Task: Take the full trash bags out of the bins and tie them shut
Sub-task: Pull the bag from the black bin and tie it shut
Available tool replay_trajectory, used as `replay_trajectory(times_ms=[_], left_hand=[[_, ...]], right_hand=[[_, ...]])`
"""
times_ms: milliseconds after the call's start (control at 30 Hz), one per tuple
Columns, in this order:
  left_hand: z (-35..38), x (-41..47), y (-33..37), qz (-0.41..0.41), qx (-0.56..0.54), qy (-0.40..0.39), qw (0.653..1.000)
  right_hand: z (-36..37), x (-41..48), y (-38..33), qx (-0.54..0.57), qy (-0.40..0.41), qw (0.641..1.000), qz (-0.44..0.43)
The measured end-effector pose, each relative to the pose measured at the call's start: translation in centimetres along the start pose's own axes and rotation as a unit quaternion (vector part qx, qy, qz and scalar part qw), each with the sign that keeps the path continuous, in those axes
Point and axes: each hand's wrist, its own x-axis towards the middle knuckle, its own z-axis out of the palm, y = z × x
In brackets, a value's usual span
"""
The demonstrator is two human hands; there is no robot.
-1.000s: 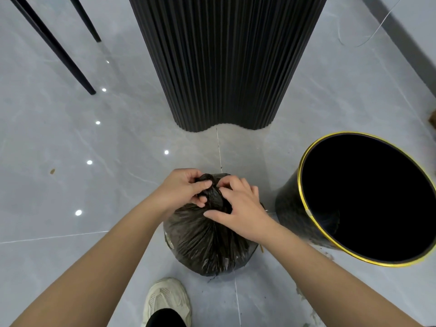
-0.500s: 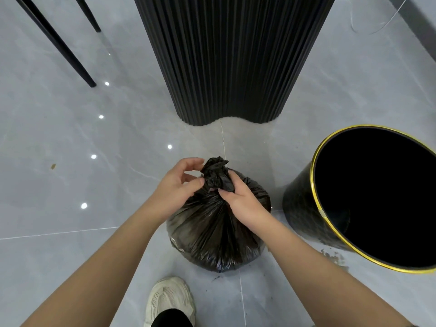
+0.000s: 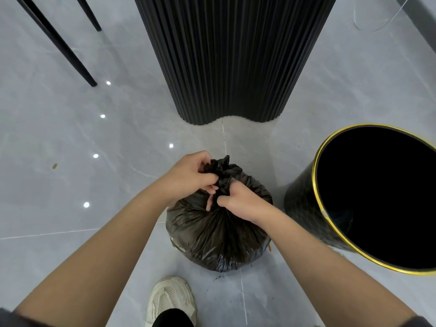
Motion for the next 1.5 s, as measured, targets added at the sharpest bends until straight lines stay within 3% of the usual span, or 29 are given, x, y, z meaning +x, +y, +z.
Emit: replay_trajectory(times_ms=[167, 200, 267, 333, 467, 567, 667, 833, 933, 1033, 1100, 1167, 1300, 1500], left_hand=[[-0.4, -0.3, -0.9, 0.027, -0.251, 0.039, 0.967], [-0.6, -0.4, -1.2, 0.036, -0.222, 0.046, 0.973], [-1.0, -0.7, -1.3, 0.050, -0.051, 0.029, 0.997], [-0.9, -0.8, -1.0, 0.057, 0.091, -0.016, 0.994], [-0.1, -0.1, -0.2, 0.026, 0.130, 0.028, 0.991], [-0.1, -0.2, 0.8, 0.001, 0.054, 0.040, 0.998], [-0.4, -0.5, 0.9, -0.001, 0.001, 0.035, 0.999], [-0.7, 0.0, -0.9, -0.060, -0.161, 0.142, 0.975], [-1.1, 0.2, -2.1, -0.035, -0.067, 0.221, 0.972], [-0.9, -0.7, -2.7, 0.101, 0.074, 0.262, 0.957], [-0.6, -1.3, -3.1, 0.235, 0.223, 0.229, 0.918], [-0.3, -1.3, -3.4, 0.315, 0.373, 0.138, 0.862], [0.6, -0.7, -5.2, 0.278, 0.556, -0.005, 0.783], [0.2, 0.8, -6.0, 0.255, 0.656, -0.023, 0.710]], right_hand=[[0.0, 1.3, 0.8, -0.048, 0.029, 0.998, 0.021], [0.1, 1.4, 1.0, -0.047, 0.029, 0.998, 0.023], [0.2, 1.5, 1.0, -0.049, 0.034, 0.998, 0.034], [0.2, 1.4, 0.5, -0.066, 0.047, 0.996, 0.040], [0.4, 0.8, 0.3, -0.171, 0.068, 0.983, 0.018], [0.3, 0.6, 0.9, -0.271, 0.129, 0.953, -0.032], [0.2, 0.8, 1.8, -0.296, 0.190, 0.934, -0.067], [0.6, 1.5, 2.6, -0.363, 0.190, 0.910, -0.066], [0.8, 1.7, 3.4, -0.404, 0.178, 0.896, -0.050], [1.3, 1.7, 4.2, -0.427, 0.166, 0.888, -0.037], [1.7, 1.8, 4.4, -0.439, 0.165, 0.882, -0.035], [1.9, 2.0, 4.6, -0.444, 0.175, 0.878, -0.038], [2.1, 1.8, 4.9, -0.438, 0.176, 0.881, -0.030], [2.4, 1.4, 4.6, -0.429, 0.163, 0.888, -0.027]])
